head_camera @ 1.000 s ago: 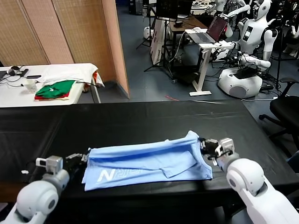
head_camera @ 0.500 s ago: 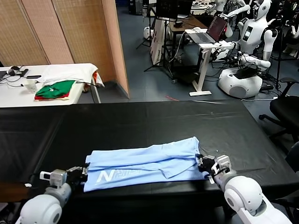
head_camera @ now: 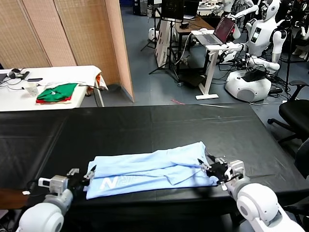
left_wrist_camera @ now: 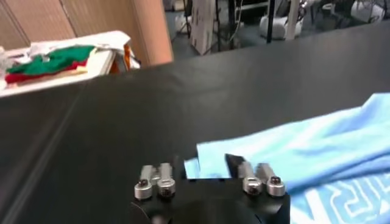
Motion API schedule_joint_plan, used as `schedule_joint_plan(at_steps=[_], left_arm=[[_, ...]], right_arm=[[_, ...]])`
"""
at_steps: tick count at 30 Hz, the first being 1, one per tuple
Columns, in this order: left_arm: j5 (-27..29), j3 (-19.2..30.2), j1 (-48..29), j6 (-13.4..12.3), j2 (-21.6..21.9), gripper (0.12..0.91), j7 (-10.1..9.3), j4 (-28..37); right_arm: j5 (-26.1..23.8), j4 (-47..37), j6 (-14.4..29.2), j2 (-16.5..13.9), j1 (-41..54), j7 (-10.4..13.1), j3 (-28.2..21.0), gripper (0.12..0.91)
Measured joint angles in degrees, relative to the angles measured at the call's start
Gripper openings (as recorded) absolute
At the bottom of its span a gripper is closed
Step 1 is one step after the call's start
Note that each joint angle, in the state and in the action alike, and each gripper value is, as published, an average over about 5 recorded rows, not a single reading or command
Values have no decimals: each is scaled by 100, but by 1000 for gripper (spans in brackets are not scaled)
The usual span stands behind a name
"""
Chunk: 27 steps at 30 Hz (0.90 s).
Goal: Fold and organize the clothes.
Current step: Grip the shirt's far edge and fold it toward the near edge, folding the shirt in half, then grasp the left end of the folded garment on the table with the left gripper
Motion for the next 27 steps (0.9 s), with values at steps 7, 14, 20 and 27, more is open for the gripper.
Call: schedule_joint_plan(at_steps=[7,14,20,27], left_arm=[[-496,145,-476,32,-56,906,-4,441],[-1077,240,-831,88,-125,907,-32,813],[-1363,255,-988,134,-165,907,-98,1032],[-1319,279,-999,181,-165,875,-83,1110]], right_arm=[[-34,-643,381,423,508,46,-170,907],[-65,-1191,477,700,985,55,-375,907],[-96,-1659,410,897,1285,135,-546,897],[-113,-1910,251,1043,1413,160,-658,668]])
